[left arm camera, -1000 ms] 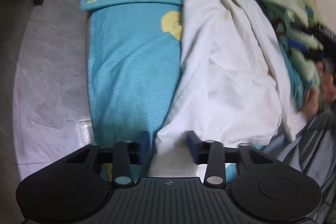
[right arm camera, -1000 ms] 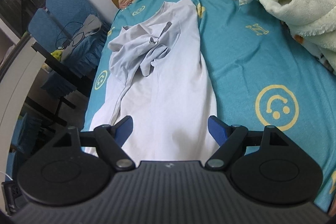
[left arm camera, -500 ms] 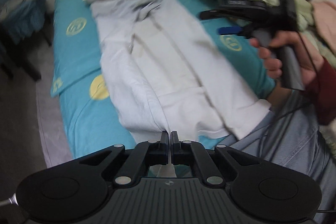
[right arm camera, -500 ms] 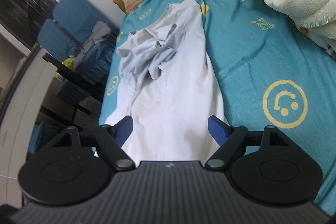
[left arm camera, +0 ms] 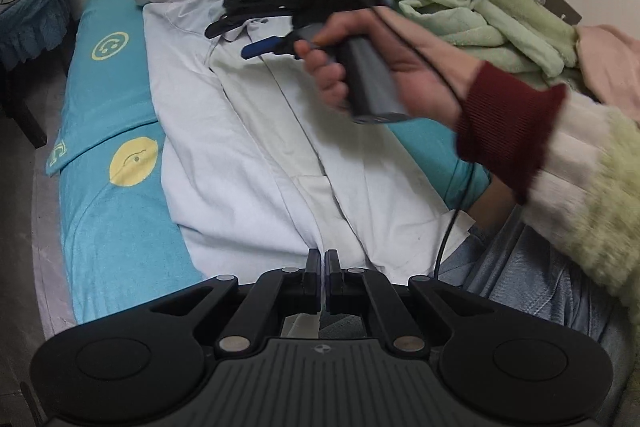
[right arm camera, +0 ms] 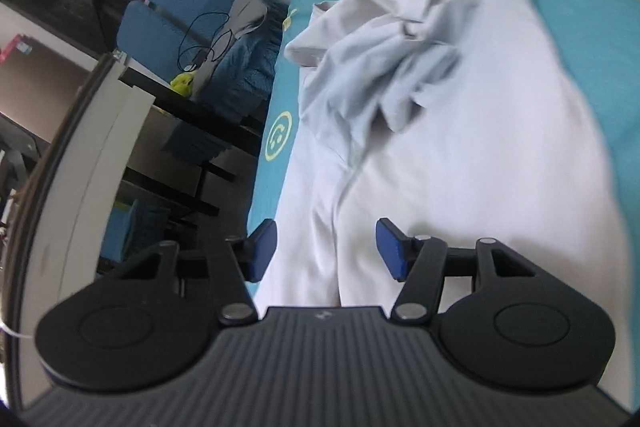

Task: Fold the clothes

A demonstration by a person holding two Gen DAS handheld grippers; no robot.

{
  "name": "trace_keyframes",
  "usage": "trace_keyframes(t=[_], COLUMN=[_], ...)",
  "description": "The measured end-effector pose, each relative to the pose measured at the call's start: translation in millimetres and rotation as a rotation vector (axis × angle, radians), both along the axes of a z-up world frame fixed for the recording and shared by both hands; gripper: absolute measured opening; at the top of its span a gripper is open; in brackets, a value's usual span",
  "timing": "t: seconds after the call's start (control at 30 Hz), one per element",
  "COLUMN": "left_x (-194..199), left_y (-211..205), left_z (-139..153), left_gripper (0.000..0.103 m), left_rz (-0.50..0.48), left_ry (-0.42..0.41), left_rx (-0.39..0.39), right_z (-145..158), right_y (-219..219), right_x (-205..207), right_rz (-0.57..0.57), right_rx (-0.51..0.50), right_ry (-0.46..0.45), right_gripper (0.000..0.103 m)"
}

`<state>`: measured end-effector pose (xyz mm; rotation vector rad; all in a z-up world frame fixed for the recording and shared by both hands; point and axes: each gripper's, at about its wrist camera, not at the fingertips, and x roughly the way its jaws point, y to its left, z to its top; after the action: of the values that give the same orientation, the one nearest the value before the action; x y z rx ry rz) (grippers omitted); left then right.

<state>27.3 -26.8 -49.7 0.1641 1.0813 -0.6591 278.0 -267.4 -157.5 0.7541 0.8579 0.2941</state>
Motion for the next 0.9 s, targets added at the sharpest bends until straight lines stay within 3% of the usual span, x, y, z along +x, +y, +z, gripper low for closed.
trace_keyframes(t=[0.1, 0.17, 0.2, 0.23, 0.37, 0.47, 0.53, 0.63, 0.73, 0.8, 0.83, 0.9], left_x=[0.7, -0.1, -0.3, -0.4, 4.2, 12.2, 20.1, 31.5, 38.9, 44.6, 47.4, 53.0], left_y=[6.3, 6.9, 5.5, 3.9, -8.6, -25.8, -36.5, -44.3, -37.9, -26.9, -19.8, -5.0], left_z=[-0.4, 0.0, 0.1, 0.1, -5.9, -26.9, -48.0, -73.7, -77.8, -74.3, -71.5, -66.0], left_gripper=[0.002, 0.002, 0.002, 0.002, 0.002, 0.002, 0.002, 0.003, 0.020, 0.040, 0.043, 0.063], left_rz=[0.028, 0.035, 0.031, 0.025, -0.006, -0.017, -0.013, 0.013, 0.040, 0.083, 0.111, 0.176], left_ry=[0.000, -0.015, -0.015, -0.012, 0.017, 0.060, 0.100, 0.156, 0.171, 0.171, 0.165, 0.131], left_rx=[-0.038, -0.058, -0.067, -0.076, -0.129, -0.125, -0.100, -0.069, -0.079, -0.108, -0.124, -0.145], right_z=[-16.1, -30.0, -34.7, -35.3, -14.4, 6.8, 5.0, -14.6, -16.4, -6.0, 0.9, 18.0], right_y=[8.2, 9.0, 9.2, 9.4, 3.7, -10.3, -14.5, -17.7, -12.0, -10.1, -10.5, -12.7], right_x=[28.4, 43.1, 47.7, 49.8, 50.6, 50.3, 53.0, 56.2, 52.8, 45.0, 39.5, 20.0], right_rz=[-0.003, -0.006, -0.004, 0.002, -0.008, -0.070, -0.087, -0.084, -0.046, -0.015, -0.002, 0.016], right_rx=[-0.057, -0.060, -0.054, -0.049, -0.052, -0.094, -0.156, -0.172, -0.233, -0.253, -0.256, -0.273], right_ry=[-0.007, 0.001, -0.002, -0.016, -0.105, -0.170, -0.167, -0.111, -0.081, -0.075, -0.073, -0.079], right_gripper=[0.053, 0.035, 0.015, 0.010, 0.008, 0.007, 0.007, 0.008, 0.010, 0.011, 0.012, 0.019])
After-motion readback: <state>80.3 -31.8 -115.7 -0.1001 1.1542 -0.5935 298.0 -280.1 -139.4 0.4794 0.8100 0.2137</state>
